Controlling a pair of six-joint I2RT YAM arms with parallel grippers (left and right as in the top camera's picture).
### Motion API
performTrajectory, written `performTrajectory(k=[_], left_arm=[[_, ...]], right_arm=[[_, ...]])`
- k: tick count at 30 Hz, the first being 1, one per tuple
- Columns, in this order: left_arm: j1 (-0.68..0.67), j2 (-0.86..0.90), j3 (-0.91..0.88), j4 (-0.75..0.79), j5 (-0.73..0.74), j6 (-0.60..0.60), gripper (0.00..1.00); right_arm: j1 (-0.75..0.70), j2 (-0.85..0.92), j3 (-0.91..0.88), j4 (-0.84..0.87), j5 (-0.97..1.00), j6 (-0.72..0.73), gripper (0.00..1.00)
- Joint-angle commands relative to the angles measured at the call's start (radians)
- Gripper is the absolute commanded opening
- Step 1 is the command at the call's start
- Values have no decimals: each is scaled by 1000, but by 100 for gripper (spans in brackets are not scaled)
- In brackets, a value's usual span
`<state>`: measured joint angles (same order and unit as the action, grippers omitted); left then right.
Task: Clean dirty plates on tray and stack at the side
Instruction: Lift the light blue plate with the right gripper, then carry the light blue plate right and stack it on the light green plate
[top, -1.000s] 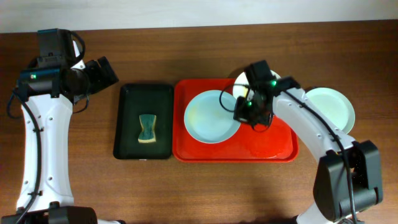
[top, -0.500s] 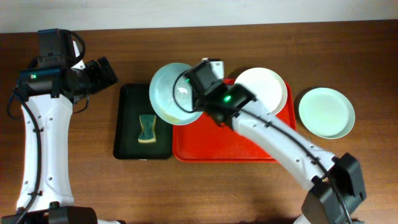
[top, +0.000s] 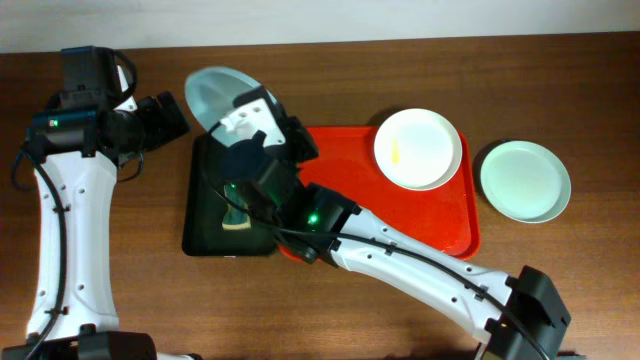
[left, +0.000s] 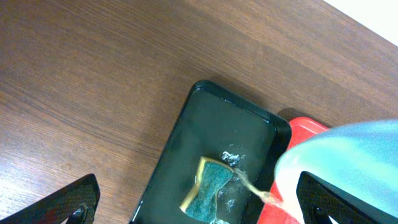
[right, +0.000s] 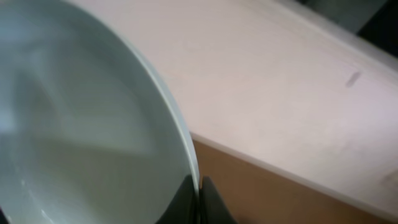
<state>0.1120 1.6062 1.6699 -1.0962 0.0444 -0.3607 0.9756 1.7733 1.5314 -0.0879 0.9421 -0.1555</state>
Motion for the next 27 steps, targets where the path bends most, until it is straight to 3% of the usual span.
performTrajectory(k=[1,6,27], left_arm=[[2,5,3,0,0,-9,99],[2,5,3,0,0,-9,99],[2,5,3,0,0,-9,99]], right_arm=[[14,-7,17,182,87,-342,4],[14,-7,17,390,85,-474,4],[13,-7,17,497,63,-503,4]])
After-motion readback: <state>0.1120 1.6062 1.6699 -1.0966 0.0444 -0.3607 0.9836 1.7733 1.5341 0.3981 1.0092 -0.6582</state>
